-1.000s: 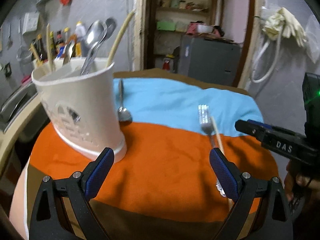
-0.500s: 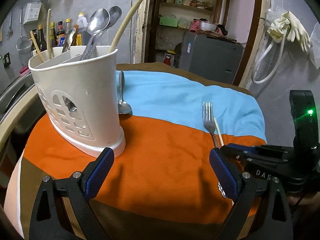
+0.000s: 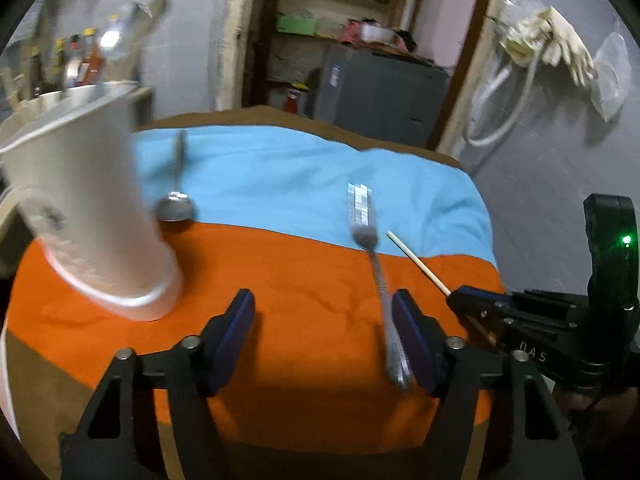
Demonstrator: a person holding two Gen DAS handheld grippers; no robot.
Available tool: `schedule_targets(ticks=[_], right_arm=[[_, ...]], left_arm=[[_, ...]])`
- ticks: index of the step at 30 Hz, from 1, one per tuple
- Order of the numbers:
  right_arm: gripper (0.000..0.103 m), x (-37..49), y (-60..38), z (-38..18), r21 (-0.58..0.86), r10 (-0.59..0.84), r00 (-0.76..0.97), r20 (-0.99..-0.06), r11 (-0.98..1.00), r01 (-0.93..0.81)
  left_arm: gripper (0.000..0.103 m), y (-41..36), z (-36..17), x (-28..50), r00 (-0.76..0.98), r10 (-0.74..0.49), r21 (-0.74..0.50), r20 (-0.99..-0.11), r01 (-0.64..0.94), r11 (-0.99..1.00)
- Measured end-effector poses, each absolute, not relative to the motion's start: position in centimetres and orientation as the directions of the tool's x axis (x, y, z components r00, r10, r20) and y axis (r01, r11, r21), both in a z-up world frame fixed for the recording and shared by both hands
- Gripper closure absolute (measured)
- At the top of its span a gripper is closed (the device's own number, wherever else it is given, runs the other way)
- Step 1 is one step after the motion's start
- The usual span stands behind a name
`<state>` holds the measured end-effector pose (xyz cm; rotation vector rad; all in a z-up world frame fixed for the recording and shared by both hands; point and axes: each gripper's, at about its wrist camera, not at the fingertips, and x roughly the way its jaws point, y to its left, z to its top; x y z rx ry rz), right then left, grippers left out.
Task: Organize utensils
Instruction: 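Grasp the steel fork with the left tool while the right tool grasps the chopstick, then lift the fork and chopstick and carry both over the white caddy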
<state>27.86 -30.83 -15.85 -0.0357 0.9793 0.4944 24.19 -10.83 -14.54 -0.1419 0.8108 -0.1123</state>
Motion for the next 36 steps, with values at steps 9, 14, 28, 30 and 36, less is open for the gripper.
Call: schedule_targets(ticks=[9, 14, 28, 30, 36], right_arm=[[0.099, 28.6, -31.3, -15.5, 0.149, 0.356, 0.507, -0.785, 0.903, -0.403], [0.098, 29.6, -31.1, -15.7, 0.15, 0.362, 0.497, -0.788, 0.897, -0.415], [0.094, 31.9, -29.0, -15.9, 0.114, 0.342, 0.41, -0.845, 0.866, -0.487], [0.092, 32.4, -28.4, -15.9, 0.094, 0.32, 0.403, -0.857, 0.867, -0.488], [0.093, 32.7, -27.8, -16.1, 0.074, 0.29, 0.418, -0.861, 0.884, -0.461]], left_arm=[[0.077, -13.0, -16.2, 29.6, 0.57, -0.235, -0.196, -0.788, 0.13, 0.972], [0.085, -13.3, -16.8, 31.8, 0.523, -0.242, -0.209, -0.817, 0.124, 0.97], [0.1, -12.7, -16.8, 34.4, 0.385, -0.24, -0.217, -0.891, 0.102, 0.971], [0.1, -12.6, -16.7, 33.7, 0.375, -0.236, -0.213, -0.896, 0.104, 0.972], [0.099, -12.9, -16.5, 33.1, 0.347, -0.229, -0.184, -0.91, 0.156, 0.97]])
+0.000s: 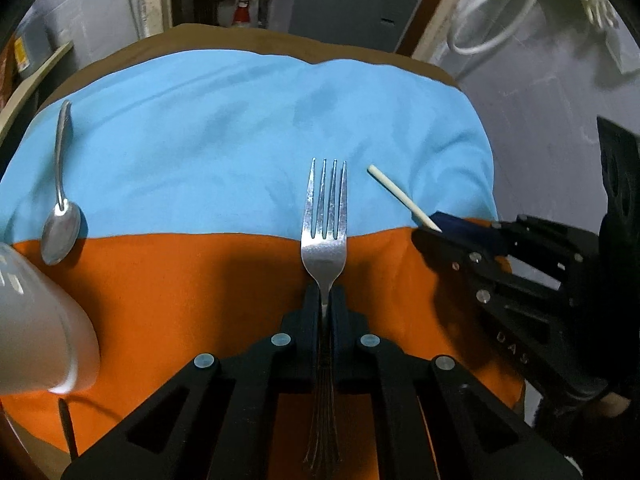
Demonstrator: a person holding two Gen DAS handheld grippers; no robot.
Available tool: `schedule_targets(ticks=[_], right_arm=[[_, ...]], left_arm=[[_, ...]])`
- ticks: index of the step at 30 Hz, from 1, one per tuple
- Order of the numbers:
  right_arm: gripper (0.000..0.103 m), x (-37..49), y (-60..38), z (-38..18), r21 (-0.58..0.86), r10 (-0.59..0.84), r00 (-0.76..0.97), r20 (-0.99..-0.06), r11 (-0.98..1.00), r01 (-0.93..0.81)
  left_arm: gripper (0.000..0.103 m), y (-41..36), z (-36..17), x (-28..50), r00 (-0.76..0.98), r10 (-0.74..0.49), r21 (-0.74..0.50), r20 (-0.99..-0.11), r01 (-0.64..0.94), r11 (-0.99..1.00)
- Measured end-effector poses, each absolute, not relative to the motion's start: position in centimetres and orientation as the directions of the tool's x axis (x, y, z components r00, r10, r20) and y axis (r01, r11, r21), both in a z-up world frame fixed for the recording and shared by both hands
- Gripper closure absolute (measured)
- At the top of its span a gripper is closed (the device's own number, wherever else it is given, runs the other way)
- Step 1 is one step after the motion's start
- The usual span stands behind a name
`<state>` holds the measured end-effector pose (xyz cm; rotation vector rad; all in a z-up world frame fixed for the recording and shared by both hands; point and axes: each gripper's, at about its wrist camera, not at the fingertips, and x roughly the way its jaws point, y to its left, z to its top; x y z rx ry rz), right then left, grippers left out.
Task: Organize utensils
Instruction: 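Lift the fork and chopstick and carry both over the white caddy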
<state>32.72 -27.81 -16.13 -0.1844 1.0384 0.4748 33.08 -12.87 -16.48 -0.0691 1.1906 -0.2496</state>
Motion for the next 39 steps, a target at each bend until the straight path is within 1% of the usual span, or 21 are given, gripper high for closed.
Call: schedule_targets(ticks=[4, 5, 6, 8, 9, 11, 13, 14, 19, 27, 33, 39], right_arm=[[0.098, 32.5, -27.9, -16.1, 0.082, 0.293, 0.432, -0.853, 0.892, -0.444], [0.1, 32.4, -28.0, -16.0, 0.098, 0.305, 0.433, -0.848, 0.894, -0.437], [0.1, 32.2, -28.4, -15.8, 0.142, 0.34, 0.435, -0.834, 0.894, -0.426], [0.1, 31.3, -29.1, -15.4, 0.194, 0.381, 0.461, -0.802, 0.895, -0.402], [0.1, 30.5, -29.6, -14.9, 0.23, 0.414, 0.487, -0.769, 0.89, -0.395], [0.1, 29.4, -29.9, -14.3, 0.257, 0.436, 0.525, -0.731, 0.888, -0.38], [0.1, 27.7, -30.5, -13.2, 0.309, 0.481, 0.588, -0.651, 0.875, -0.374], [0.1, 27.3, -30.6, -12.7, 0.318, 0.487, 0.607, -0.628, 0.872, -0.371], [0.1, 24.3, -30.5, -9.5, 0.324, 0.48, 0.725, -0.493, 0.875, -0.359], [0.1, 22.3, -27.8, -3.4, 0.337, 0.484, 0.824, -0.297, 0.86, -0.383], [0.1, 22.1, -24.1, -0.2, 0.355, 0.507, 0.839, -0.198, 0.835, -0.421], [0.1, 21.6, -20.7, 2.7, 0.379, 0.549, 0.83, -0.099, 0.792, -0.479]], left_arm=[[0.1, -13.2, -16.4, 33.0, 0.35, -0.212, -0.172, -0.913, 0.142, 0.975], [0.1, -13.2, -16.3, 32.7, 0.362, -0.215, -0.176, -0.907, 0.137, 0.975], [0.1, -13.1, -16.3, 32.4, 0.372, -0.225, -0.189, -0.901, 0.131, 0.973], [0.1, -12.6, -16.1, 31.1, 0.407, -0.267, -0.236, -0.874, 0.124, 0.964], [0.1, -12.4, -15.9, 30.4, 0.428, -0.272, -0.244, -0.862, 0.122, 0.962], [0.1, -12.0, -15.4, 28.8, 0.49, -0.283, -0.258, -0.825, 0.12, 0.959], [0.1, -11.6, -14.3, 26.8, 0.563, -0.295, -0.271, -0.772, 0.128, 0.954], [0.1, -11.4, -13.8, 25.9, 0.591, -0.292, -0.265, -0.752, 0.135, 0.955], [0.1, -10.4, -11.1, 22.5, 0.69, -0.277, -0.252, -0.668, 0.141, 0.957], [0.1, -7.4, -4.8, 19.3, 0.792, -0.288, -0.257, -0.538, 0.171, 0.951], [0.1, -4.8, -1.4, 19.1, 0.82, -0.294, -0.253, -0.49, 0.188, 0.949], [0.1, -0.5, 2.4, 18.1, 0.848, -0.276, -0.248, -0.452, 0.177, 0.952]])
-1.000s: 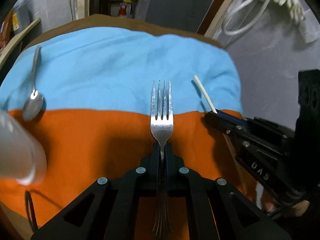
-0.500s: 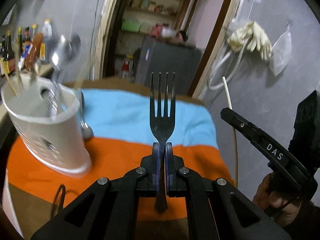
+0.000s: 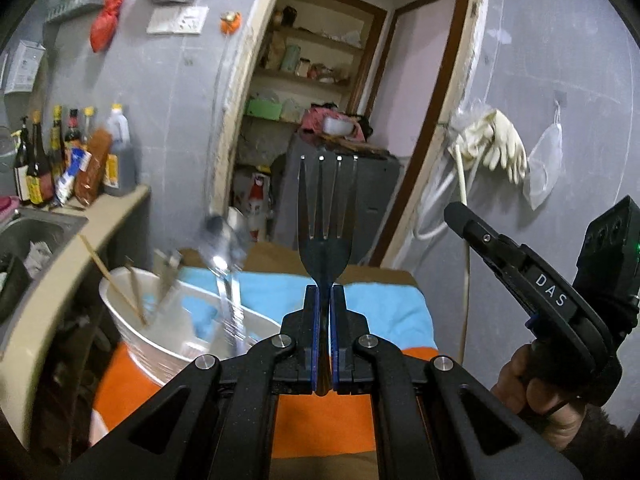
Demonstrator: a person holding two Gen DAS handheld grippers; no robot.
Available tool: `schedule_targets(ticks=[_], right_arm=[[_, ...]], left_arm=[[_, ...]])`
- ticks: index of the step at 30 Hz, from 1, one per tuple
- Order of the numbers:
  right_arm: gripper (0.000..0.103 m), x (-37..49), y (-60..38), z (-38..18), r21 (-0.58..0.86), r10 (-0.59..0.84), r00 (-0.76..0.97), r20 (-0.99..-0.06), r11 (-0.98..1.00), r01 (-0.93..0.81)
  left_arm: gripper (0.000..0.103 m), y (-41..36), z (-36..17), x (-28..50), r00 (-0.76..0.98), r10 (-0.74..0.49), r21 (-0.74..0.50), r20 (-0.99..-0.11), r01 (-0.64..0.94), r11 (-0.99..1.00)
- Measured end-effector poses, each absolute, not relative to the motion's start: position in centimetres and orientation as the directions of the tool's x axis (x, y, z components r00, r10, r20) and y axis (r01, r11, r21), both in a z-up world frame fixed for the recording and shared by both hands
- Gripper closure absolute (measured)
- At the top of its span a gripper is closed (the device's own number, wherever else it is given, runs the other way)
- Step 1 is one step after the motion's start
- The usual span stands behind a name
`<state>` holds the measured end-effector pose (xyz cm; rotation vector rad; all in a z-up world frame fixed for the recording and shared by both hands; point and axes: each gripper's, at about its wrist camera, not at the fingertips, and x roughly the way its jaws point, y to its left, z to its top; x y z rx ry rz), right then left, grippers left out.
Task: Organize utensils
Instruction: 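Lift the fork and chopstick and carry both over the white caddy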
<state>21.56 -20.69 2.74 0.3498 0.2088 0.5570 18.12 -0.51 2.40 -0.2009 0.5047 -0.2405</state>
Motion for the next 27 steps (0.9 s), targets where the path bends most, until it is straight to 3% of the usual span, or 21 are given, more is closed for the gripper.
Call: schedule_targets(ticks=[12, 27], right_arm=[[0.1, 23.3, -13.6, 3.8, 0.429, 0.605, 0.791, 0.089, 0.694, -0.579], [0.1, 25.2, -9.7, -2.0, 0.293, 0.597, 0.802, 0.027, 0.762, -0.577]], left_arm=[[0.1, 11.2, 4.9, 19.8, 0.915, -0.14, -0.23, -0.379, 0.054, 0.972], [0.1, 15.0, -1.1, 22.5, 0.887, -0.122, -0.255, -0.446, 0.005, 0.967]])
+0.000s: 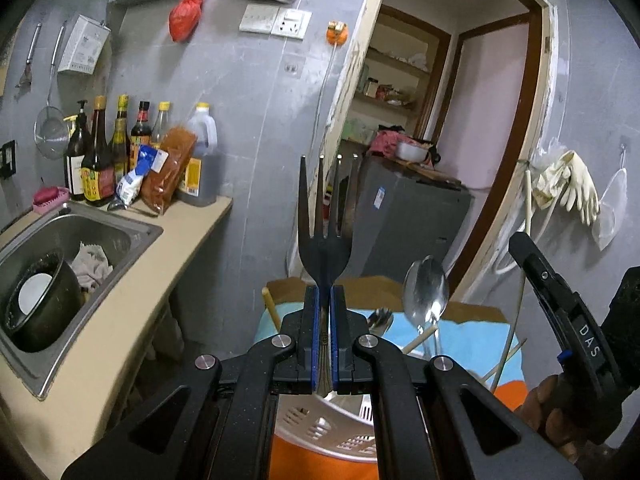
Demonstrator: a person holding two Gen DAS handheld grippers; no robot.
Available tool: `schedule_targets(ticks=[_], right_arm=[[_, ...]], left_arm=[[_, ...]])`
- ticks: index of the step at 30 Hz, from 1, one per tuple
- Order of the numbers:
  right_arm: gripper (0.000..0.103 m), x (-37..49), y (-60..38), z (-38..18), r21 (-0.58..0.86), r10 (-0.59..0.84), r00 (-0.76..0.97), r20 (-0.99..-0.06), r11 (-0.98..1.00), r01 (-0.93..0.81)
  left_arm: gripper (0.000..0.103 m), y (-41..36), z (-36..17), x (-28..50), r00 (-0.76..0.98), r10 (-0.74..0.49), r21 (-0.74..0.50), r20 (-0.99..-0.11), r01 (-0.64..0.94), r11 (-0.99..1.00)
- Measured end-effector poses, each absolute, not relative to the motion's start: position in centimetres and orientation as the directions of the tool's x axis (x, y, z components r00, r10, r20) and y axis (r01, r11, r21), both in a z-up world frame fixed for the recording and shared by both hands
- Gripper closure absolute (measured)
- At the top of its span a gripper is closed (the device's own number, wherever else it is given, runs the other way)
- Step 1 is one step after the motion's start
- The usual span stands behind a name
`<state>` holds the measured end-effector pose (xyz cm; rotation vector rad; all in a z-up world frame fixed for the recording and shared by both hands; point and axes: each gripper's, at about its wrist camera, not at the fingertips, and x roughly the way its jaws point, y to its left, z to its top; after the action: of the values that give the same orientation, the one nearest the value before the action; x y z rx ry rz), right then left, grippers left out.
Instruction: Organize utensils
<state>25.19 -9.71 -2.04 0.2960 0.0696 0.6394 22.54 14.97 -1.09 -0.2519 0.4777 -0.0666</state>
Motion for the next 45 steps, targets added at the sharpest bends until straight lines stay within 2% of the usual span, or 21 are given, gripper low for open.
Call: schedule_targets(ticks=[9, 14, 18, 20, 22, 28, 32, 35, 40, 44, 45], right_arm=[[0.1, 25.0, -9.6, -3.7, 0.263, 0.58, 0.815, -0.006, 0.787, -0.558], [0.099, 25.0, -9.6, -3.9, 0.249, 0.585, 0.81, -0.043, 0.791, -0.559], [0.093, 24.7, -9.7, -3.7, 0.247, 0.586, 0.808, -0.06, 0.793, -0.557], [0.084, 24.6, -9.9, -3.5, 0.248, 0.586, 0.808, -0.064, 0.793, -0.556], [0.082, 24.4, -10.0, -3.3, 0.245, 0.582, 0.812, -0.054, 0.796, -0.554], [0.081, 23.5, -11.0, -1.6, 0.229, 0.568, 0.822, -0.036, 0.805, -0.547], [0.062, 22.4, -12.5, -0.7, 0.232, 0.53, 0.847, -0.048, 0.83, -0.507], [0.057, 21.7, -13.5, -0.2, 0.231, 0.507, 0.859, -0.077, 0.847, -0.479], [0.037, 19.7, -15.5, 0.6, 0.216, 0.46, 0.88, -0.12, 0.877, -0.429], [0.027, 18.2, -17.1, 0.9, 0.224, 0.412, 0.899, -0.15, 0.899, -0.375], [0.024, 17.7, -17.8, 1.0, 0.226, 0.398, 0.903, -0.159, 0.905, -0.359]], left_arm=[[0.1, 14.1, -2.8, 23.1, 0.86, -0.12, -0.213, -0.496, 0.013, 0.977], [0.1, 14.1, -3.2, 23.2, 0.848, -0.134, -0.235, -0.512, 0.012, 0.972], [0.098, 14.2, -3.0, 23.0, 0.844, -0.153, -0.258, -0.514, 0.018, 0.966], [0.088, 14.2, -2.7, 22.8, 0.846, -0.159, -0.261, -0.508, 0.025, 0.965], [0.078, 14.2, -2.2, 22.5, 0.859, -0.164, -0.268, -0.484, 0.033, 0.963], [0.075, 13.7, -0.9, 21.9, 0.871, -0.165, -0.27, -0.463, 0.039, 0.962], [0.062, 12.7, -0.1, 21.1, 0.877, -0.165, -0.262, -0.452, 0.046, 0.964], [0.055, 11.9, 0.4, 20.5, 0.881, -0.165, -0.258, -0.444, 0.051, 0.965], [0.038, 10.4, 1.2, 19.2, 0.886, -0.155, -0.248, -0.438, 0.046, 0.968], [0.024, 9.3, 1.9, 18.0, 0.892, -0.136, -0.231, -0.431, 0.037, 0.972], [0.024, 8.9, 2.0, 17.5, 0.894, -0.131, -0.224, -0.428, 0.035, 0.974]])
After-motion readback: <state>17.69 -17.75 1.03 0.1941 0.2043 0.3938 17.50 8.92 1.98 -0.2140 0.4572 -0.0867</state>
